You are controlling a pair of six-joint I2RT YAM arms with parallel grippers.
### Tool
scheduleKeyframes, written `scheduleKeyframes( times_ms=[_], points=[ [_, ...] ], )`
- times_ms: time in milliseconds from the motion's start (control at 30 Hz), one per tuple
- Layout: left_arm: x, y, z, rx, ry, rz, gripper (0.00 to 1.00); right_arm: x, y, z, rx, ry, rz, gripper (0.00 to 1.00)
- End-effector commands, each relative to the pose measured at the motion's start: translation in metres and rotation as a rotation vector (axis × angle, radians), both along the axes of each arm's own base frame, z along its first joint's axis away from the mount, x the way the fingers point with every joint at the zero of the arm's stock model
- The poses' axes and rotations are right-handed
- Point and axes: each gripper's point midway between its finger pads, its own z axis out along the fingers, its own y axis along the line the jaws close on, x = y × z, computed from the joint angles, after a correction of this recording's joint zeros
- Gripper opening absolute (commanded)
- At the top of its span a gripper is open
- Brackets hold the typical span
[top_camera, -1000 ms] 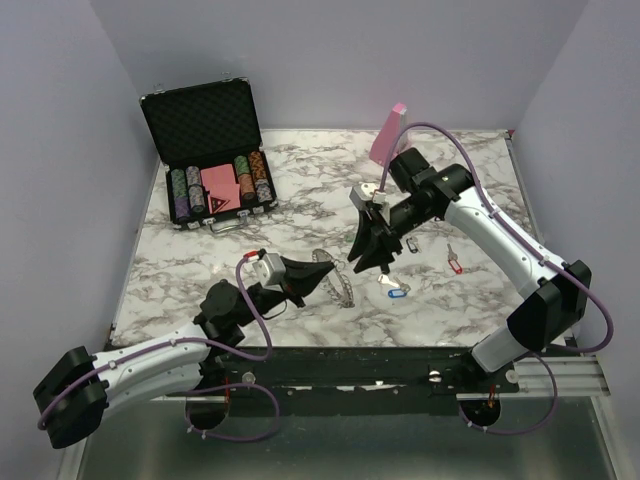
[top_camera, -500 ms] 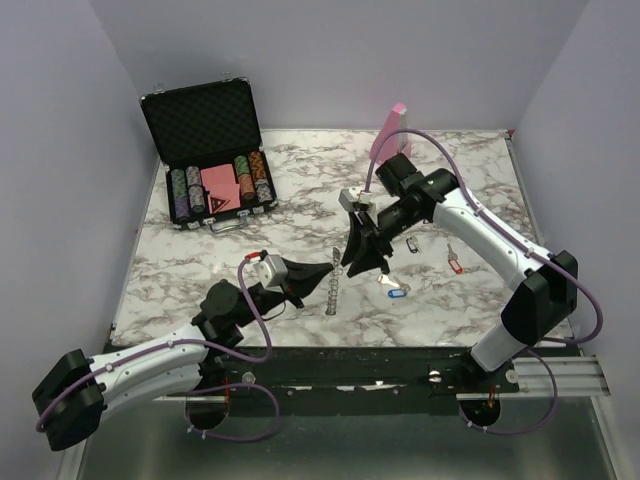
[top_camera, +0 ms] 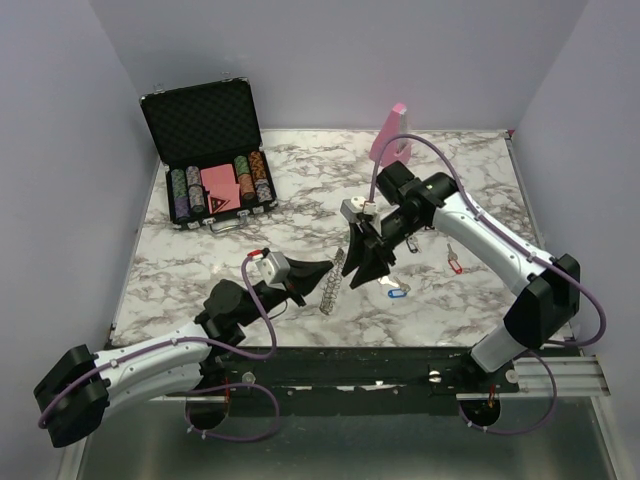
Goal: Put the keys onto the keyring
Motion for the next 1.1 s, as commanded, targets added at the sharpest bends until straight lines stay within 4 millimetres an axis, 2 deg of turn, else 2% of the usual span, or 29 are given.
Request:
scheduleKeyframes(
  times_ms=[0, 267, 533, 667, 967, 1067],
  points=[
    [0.005, 0.005, 0.022, -0.073, -0.024, 0.033, 0.0, -0.016, -0.003, 0.01, 0.048, 0.005, 0.036, 0.47],
    [0.0, 0.005, 0.019, -0.081, -0.017, 0.007, 0.0, 0.02, 0.006, 0.003, -0.038, -0.072, -0.099, 0.46],
    [-0.006, 0.007, 0.017, -0.11, -0.003, -0.016, 0.0, 0.035, 0.013, 0.003, -0.053, -0.09, -0.132, 0.41],
    [-0.007, 0.008, 0.019, -0.134, 0.003, -0.018, 0.0, 0.035, 0.016, 0.005, -0.037, -0.071, -0.119, 0.39],
    [-0.005, 0.008, 0.021, -0.17, 0.02, -0.016, 0.0, 0.03, 0.02, -0.001, -0.03, -0.006, -0.112, 0.27],
    [-0.005, 0.006, 0.02, -0.169, 0.025, -0.021, 0.0, 0.031, 0.021, 0.0, -0.029, -0.004, -0.114, 0.27]
  ],
)
